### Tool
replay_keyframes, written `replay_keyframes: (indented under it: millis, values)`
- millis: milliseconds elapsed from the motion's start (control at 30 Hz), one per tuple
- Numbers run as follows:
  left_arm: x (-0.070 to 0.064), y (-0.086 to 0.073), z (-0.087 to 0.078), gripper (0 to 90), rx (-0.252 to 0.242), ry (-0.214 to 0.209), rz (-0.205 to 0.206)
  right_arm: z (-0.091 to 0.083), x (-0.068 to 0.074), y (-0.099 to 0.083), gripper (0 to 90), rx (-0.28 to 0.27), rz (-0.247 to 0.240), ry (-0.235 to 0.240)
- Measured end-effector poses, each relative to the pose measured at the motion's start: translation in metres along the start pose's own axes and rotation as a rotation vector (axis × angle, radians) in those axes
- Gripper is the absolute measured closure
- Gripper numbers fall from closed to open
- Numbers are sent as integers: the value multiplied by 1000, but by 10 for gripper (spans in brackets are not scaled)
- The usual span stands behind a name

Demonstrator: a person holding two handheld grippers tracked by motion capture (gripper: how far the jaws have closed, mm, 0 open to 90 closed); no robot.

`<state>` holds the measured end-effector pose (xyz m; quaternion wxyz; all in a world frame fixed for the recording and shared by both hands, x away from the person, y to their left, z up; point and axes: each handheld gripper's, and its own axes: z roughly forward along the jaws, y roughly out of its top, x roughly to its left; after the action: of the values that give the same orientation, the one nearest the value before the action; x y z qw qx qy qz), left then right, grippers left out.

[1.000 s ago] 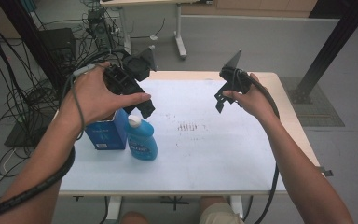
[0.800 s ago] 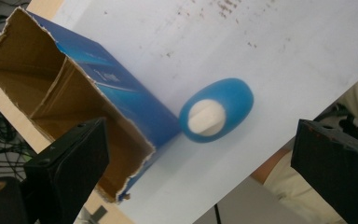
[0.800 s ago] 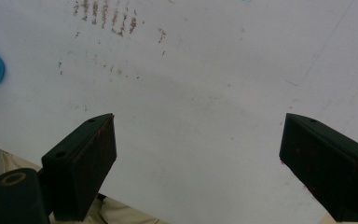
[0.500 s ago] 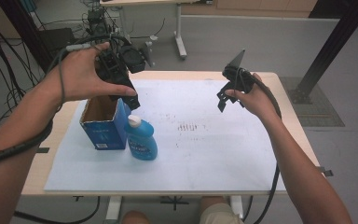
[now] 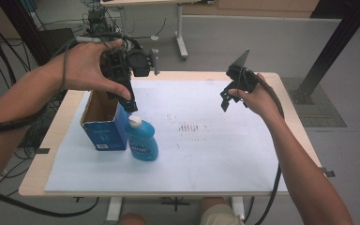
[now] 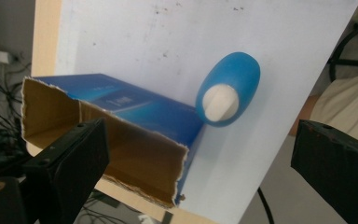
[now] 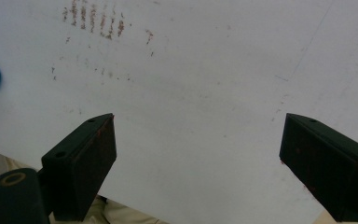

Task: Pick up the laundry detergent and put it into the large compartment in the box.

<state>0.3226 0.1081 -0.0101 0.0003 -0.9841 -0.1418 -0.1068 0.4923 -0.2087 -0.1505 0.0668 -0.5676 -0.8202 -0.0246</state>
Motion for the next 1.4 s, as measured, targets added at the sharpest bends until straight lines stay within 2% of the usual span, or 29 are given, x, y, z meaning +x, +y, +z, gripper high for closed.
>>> replay_keyframes:
  millis: [33, 133, 333, 467, 500, 533, 633, 733, 800, 1000, 1267, 1400]
  values:
    - [-3, 2, 1, 47, 4, 11, 20, 0, 0, 0, 107, 2, 3, 0]
    - [-6, 6, 4, 46, 12, 20, 34, 0, 0, 0, 107, 4, 7, -2]
    - [-10, 4, 15, 47, -25, 37, 68, 0, -1, -2, 107, 0, 15, -3]
    - [-7, 0, 22, 47, -47, 17, 88, 0, -1, -2, 107, 1, 21, -9]
    - [-9, -2, 27, 51, -50, 22, 106, 0, -1, -2, 107, 0, 20, -9]
    - [-9, -2, 27, 51, -50, 22, 106, 0, -1, -2, 107, 0, 20, -9]
    - [-9, -6, 33, 48, -69, 12, 135, 0, -1, -2, 107, 0, 22, -11]
    - [-10, -7, 44, 48, -67, -7, 164, 1, -2, -3, 107, -4, 22, -8]
    - [-11, -7, 47, 48, -69, -3, 170, 2, -1, -2, 107, 0, 29, -7]
    - [-10, -11, 68, 52, -69, -38, 175, 4, -2, -3, 107, 1, 24, -6]
    - [-10, -12, 81, 57, -61, -66, 184, 4, -2, -5, 107, -5, 27, -2]
    - [-10, -15, 86, 57, -72, -79, 180, 6, -3, -5, 107, -5, 25, 5]
